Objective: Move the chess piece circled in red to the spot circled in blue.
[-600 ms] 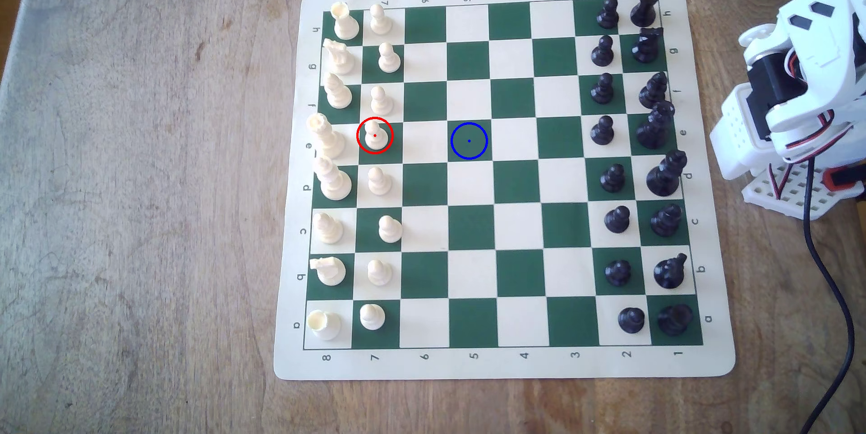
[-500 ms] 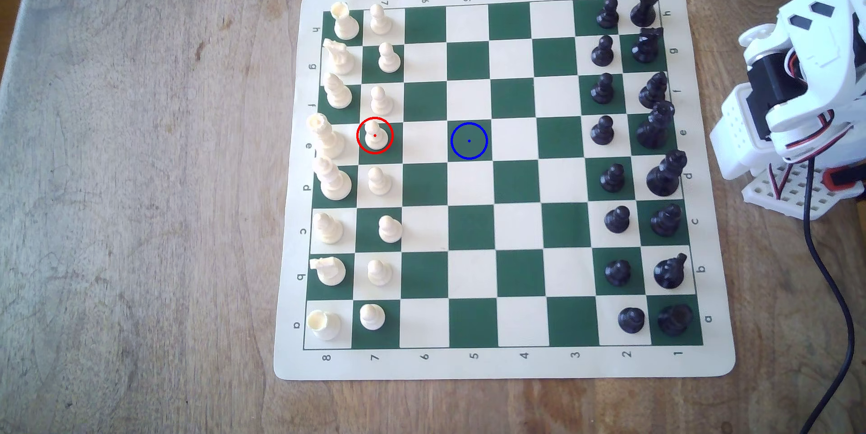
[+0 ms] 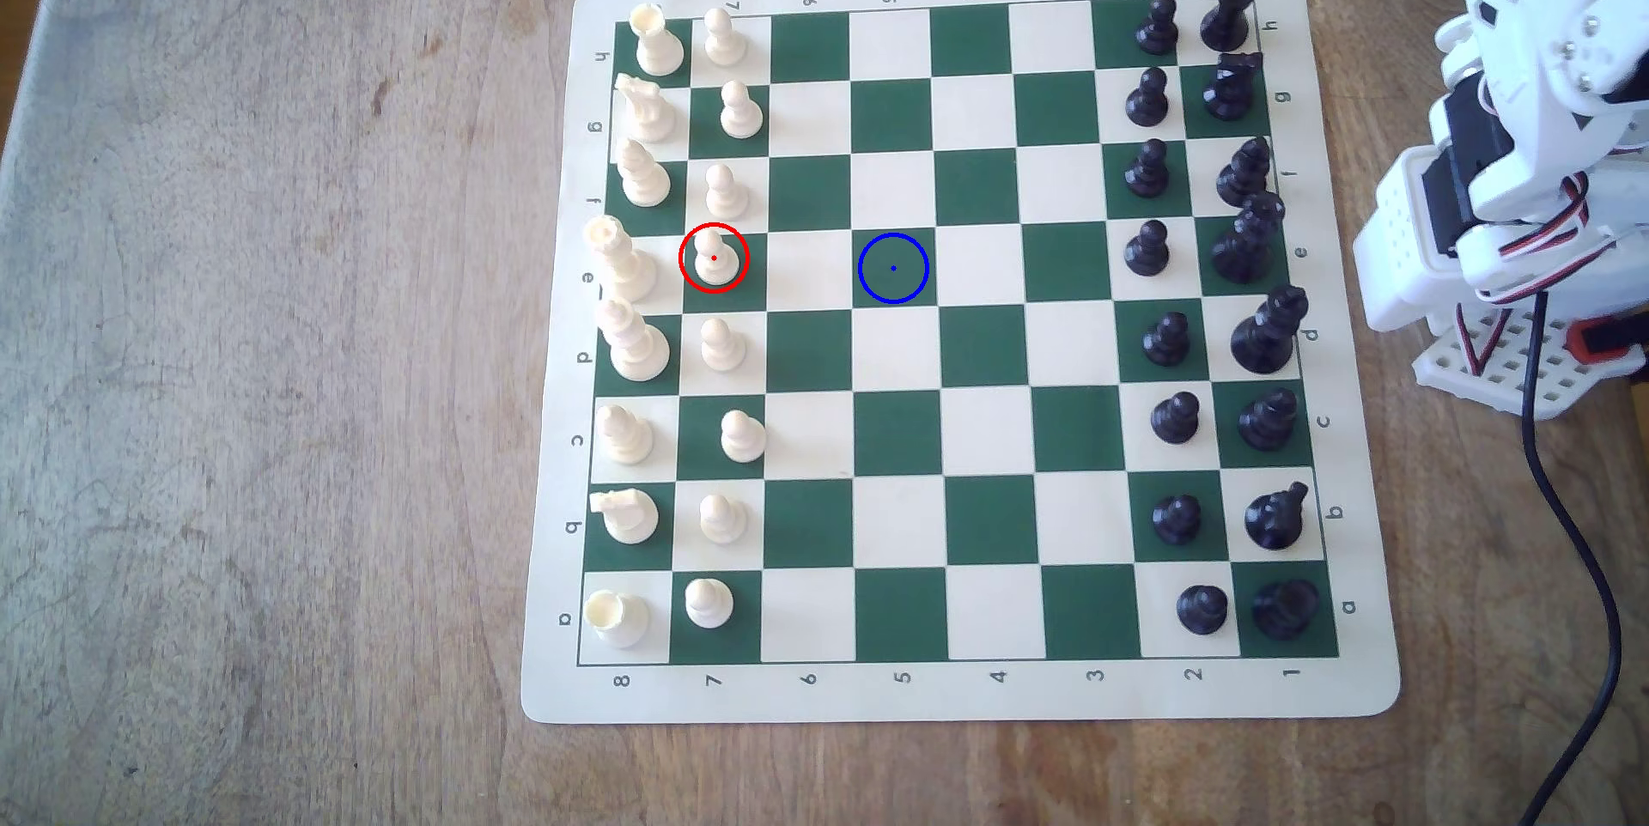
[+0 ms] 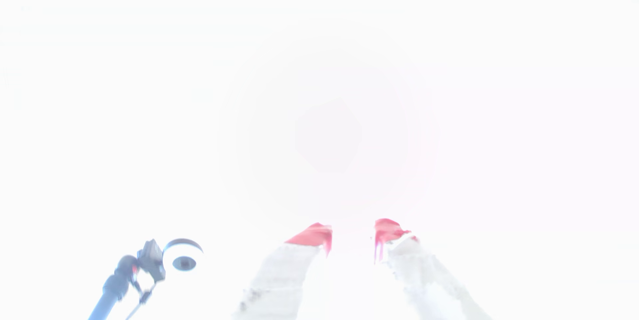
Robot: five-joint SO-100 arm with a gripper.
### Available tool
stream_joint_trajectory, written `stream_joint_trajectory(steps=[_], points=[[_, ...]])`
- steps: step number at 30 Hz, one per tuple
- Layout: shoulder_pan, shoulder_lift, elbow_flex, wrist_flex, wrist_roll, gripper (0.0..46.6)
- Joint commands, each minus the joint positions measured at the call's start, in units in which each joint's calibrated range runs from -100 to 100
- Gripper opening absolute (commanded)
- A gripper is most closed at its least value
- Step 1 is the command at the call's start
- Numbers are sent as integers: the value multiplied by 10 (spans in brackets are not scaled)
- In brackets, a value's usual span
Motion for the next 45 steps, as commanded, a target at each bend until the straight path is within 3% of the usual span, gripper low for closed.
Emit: stream_joint_trajectory(steps=[1, 6, 8, 12, 13, 14, 15, 19, 24, 30, 39, 41, 45], points=[[4, 1, -105, 255, -1, 64], [33, 2, -161, 432, 3, 60], [44, 2, -162, 471, 1, 9], [43, 2, -211, 652, 0, 2], [39, 2, -231, 714, -3, 2], [45, 2, -263, 820, -22, 29], [50, 6, -275, 858, -21, 28], [53, 99, -349, 962, 20, 33], [67, 249, -419, 993, 38, 51], [102, 498, -627, 1052, 11, 62], [111, 727, -828, 1136, 4, 72], [103, 765, -846, 1136, 4, 108], [91, 822, -867, 1121, 5, 138]])
